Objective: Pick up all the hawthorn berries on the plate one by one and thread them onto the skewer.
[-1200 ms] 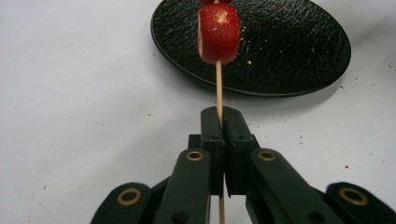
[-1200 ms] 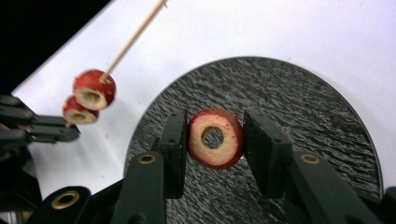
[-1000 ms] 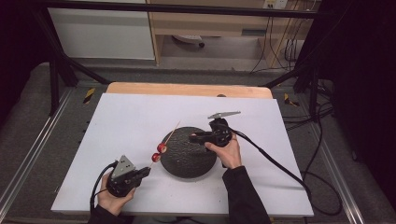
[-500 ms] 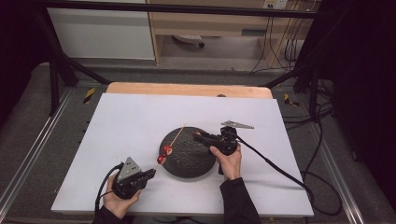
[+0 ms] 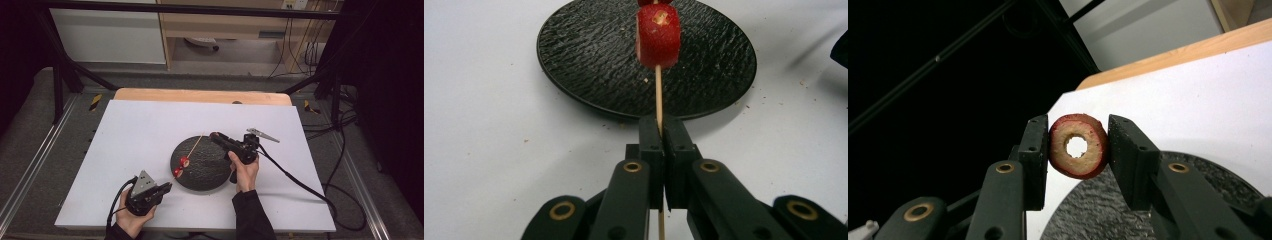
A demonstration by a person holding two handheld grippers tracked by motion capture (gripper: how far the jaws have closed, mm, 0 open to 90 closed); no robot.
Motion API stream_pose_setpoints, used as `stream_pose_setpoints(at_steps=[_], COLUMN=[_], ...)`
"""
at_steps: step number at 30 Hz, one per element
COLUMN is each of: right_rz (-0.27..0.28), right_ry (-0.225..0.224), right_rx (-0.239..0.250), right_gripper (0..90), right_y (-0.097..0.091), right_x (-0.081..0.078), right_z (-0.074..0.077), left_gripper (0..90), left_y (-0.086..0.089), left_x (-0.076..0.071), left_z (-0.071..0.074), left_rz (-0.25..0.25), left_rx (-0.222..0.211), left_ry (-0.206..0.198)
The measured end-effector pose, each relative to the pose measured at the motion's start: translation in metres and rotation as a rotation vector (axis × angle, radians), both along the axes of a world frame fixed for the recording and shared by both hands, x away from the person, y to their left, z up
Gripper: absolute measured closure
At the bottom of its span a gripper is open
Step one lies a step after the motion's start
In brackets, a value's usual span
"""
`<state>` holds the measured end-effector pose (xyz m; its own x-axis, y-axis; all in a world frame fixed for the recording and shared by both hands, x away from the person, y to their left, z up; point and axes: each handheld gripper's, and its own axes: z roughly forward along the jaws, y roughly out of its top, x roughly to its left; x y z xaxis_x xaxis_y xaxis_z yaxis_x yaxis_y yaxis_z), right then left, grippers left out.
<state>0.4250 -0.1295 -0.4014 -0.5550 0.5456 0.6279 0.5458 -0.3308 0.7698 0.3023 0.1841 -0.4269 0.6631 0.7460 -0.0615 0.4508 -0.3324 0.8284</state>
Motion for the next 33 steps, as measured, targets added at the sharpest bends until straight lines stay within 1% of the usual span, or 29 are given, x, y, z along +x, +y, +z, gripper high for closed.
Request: stream_pose_setpoints(at_steps=[5, 10, 16, 17, 22, 25, 33], right_rz=[-0.025, -0.052, -0.076, -0.078, -0.093, -0.096, -0.111], right_ry=[-0.014, -0.036, -0.063, -0.060, -0.076, -0.073, -0.086], right_rx=[0.039, 0.074, 0.094, 0.105, 0.116, 0.131, 0.159], right_gripper=[62.0, 62.1, 62.1, 62.1, 62.1, 62.1, 62.2], right_y=[-0.001, -0.003, -0.005, -0.005, -0.005, -0.006, -0.006], right_x=[0.001, 0.002, 0.005, 0.005, 0.008, 0.009, 0.011], right_z=[0.003, 0.007, 0.009, 0.009, 0.008, 0.008, 0.008], left_gripper=[88.1, 88.1, 88.2, 88.1, 88.1, 88.2, 88.2], left_y=[-0.004, -0.008, -0.012, -0.013, -0.019, -0.022, -0.030], left_x=[-0.001, -0.002, -0.002, -0.001, -0.001, 0.000, -0.001], left_z=[0.002, 0.004, 0.005, 0.005, 0.006, 0.007, 0.007], left_rz=[0.001, 0.001, -0.001, -0.002, -0.004, -0.007, -0.016], left_rx=[-0.007, -0.022, -0.040, -0.042, -0.050, -0.054, -0.064], left_ry=[-0.006, 0.000, 0.013, 0.016, 0.019, 0.019, 0.024])
